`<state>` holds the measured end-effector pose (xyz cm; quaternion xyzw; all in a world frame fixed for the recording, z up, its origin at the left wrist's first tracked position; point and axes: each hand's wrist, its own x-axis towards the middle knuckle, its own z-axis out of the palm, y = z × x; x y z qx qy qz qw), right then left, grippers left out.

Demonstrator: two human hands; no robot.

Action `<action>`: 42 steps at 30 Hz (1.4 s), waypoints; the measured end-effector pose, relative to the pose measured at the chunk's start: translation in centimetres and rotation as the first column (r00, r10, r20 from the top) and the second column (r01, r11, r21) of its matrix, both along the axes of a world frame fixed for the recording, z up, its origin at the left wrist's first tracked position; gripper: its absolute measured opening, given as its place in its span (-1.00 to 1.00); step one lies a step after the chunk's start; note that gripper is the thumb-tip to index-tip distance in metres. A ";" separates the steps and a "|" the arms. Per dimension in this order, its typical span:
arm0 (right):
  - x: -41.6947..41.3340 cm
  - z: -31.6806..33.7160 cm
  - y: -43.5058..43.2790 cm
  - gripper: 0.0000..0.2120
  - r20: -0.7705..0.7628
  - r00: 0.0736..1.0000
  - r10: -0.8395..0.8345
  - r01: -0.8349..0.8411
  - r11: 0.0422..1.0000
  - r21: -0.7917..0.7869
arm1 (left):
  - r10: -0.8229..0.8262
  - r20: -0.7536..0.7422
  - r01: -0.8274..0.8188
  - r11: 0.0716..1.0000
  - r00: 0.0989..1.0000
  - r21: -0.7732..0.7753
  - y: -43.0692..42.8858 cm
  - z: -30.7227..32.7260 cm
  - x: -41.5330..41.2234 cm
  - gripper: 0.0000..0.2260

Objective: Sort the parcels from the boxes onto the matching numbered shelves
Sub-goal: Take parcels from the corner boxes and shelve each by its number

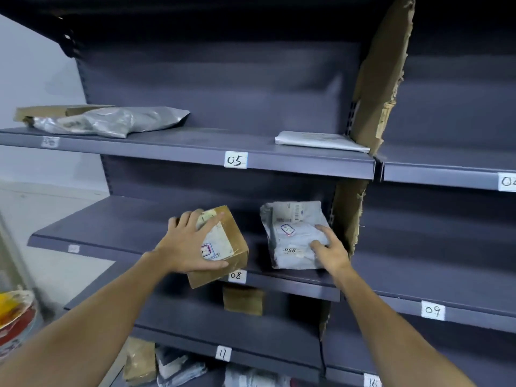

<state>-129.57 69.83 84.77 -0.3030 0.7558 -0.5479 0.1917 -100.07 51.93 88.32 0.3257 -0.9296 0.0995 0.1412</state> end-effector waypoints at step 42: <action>-1.5 -4.2 -7.1 -0.46 -0.733 0.556 0.391 0.356 0.685 0.635 | -0.307 0.208 0.166 0.845 0.929 0.508 -9.9 -0.3 -9.9 0.00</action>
